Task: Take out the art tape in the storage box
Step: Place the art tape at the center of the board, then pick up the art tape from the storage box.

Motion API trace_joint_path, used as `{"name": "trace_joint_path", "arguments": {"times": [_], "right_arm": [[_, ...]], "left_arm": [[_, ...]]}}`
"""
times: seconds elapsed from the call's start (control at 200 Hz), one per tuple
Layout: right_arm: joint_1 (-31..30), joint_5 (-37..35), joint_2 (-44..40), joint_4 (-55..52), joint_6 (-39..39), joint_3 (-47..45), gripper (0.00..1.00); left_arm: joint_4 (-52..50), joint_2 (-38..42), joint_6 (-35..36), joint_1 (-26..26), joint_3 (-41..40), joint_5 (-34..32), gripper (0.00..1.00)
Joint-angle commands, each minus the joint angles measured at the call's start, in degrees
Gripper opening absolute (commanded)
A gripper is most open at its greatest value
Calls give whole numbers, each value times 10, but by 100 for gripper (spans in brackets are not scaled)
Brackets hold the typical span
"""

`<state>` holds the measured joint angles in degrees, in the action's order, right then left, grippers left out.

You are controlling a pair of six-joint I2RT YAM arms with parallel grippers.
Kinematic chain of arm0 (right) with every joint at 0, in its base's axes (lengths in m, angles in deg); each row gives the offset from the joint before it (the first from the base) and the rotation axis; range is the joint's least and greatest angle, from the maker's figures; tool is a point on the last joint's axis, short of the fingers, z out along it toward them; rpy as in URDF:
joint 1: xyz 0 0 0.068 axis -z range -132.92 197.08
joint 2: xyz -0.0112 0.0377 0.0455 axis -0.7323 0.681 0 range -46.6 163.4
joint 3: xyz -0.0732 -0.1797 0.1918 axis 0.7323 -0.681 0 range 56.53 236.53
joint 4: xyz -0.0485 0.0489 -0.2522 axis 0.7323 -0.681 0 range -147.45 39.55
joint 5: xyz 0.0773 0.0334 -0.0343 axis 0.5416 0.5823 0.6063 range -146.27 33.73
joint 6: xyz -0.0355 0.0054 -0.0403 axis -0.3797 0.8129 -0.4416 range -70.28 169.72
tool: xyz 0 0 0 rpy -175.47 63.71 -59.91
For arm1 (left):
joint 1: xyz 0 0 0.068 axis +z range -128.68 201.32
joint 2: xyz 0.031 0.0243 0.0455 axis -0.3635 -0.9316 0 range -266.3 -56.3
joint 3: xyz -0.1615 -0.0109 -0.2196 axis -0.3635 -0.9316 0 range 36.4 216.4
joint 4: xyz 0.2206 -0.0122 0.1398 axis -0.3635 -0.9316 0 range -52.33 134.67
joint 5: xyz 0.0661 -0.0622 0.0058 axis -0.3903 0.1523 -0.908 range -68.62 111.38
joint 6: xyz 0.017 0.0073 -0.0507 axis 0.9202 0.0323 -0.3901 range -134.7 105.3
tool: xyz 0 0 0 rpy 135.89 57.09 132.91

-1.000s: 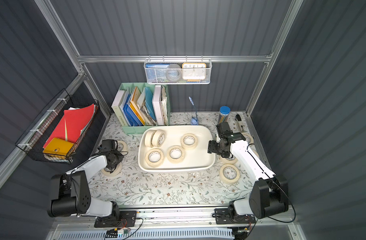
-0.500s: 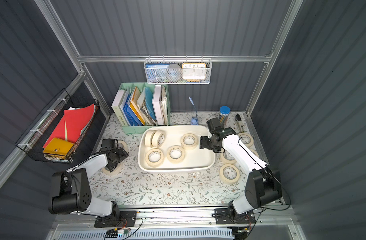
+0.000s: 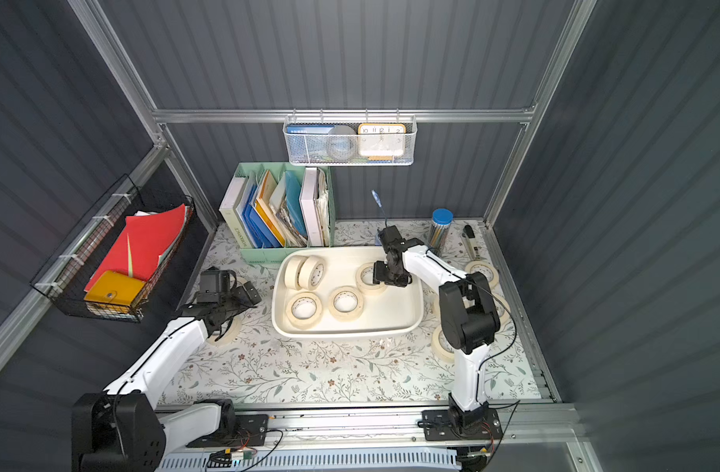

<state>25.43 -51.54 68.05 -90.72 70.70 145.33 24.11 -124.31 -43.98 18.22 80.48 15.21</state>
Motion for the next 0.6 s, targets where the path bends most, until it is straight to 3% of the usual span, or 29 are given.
{"name": "trace_joint_path", "arguments": {"times": [0.0,0.35,0.595], "right_arm": [[-5,-22,23,-13,2,27,65],[-14,-42,91,-1,6,60,58],[-16,-60,80,0,4,53,25]], "left_arm": [[-26,8,15,-50,20,-23,100],[-28,-40,23,-183,93,-101,100],[-23,-60,29,-207,118,-119,100]]}}
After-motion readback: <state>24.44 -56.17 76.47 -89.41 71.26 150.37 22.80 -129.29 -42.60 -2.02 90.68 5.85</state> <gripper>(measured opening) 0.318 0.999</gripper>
